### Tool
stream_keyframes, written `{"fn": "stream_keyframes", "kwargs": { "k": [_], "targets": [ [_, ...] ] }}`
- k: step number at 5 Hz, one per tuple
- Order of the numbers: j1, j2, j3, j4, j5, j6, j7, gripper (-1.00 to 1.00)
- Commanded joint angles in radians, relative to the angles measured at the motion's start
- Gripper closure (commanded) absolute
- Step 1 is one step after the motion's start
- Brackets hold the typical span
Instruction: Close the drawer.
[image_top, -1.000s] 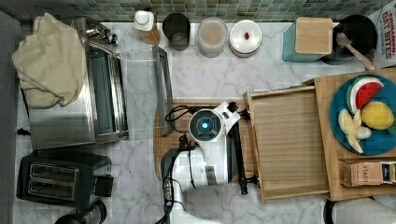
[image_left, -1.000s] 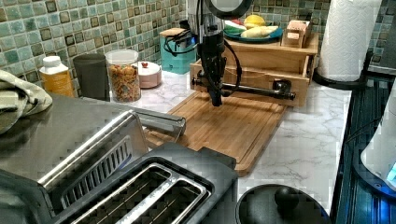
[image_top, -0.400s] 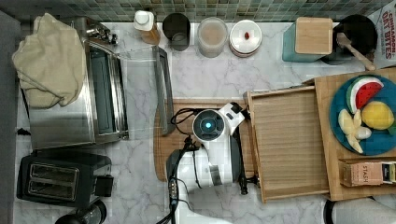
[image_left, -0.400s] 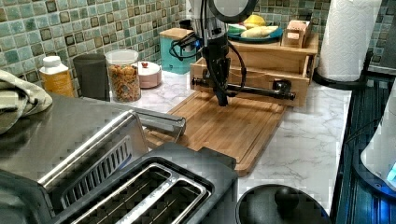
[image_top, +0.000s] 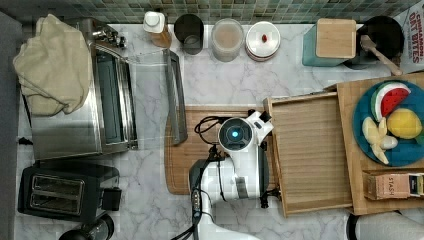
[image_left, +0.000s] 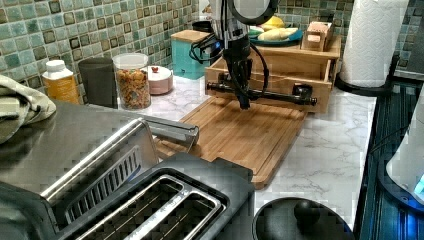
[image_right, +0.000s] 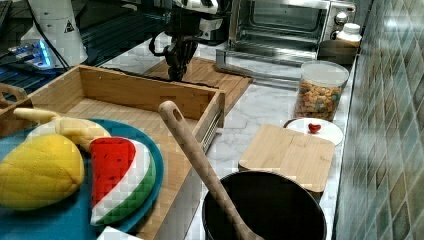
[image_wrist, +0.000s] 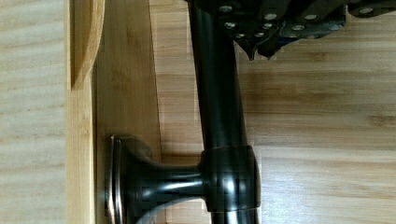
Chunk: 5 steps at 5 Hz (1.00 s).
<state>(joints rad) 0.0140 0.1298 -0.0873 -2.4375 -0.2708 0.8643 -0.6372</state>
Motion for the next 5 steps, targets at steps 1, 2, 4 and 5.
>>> {"fn": "stream_keyframes", "kwargs": {
  "k": [1, 2, 4, 5],
  "targets": [
    [-0.158, 0.062, -0.149, 0.136, -0.06, 0.095, -0.291, 1.0],
    [-0.207, 0.113, -0.186, 0.228, -0.026, 0.076, -0.403, 1.0],
    [-0.256, 0.162, -0.279, 0.32, -0.117, 0.127, -0.341, 1.0],
    [-0.28, 0.185, -0.312, 0.358, -0.105, 0.146, -0.399, 1.0]
  ]
}}
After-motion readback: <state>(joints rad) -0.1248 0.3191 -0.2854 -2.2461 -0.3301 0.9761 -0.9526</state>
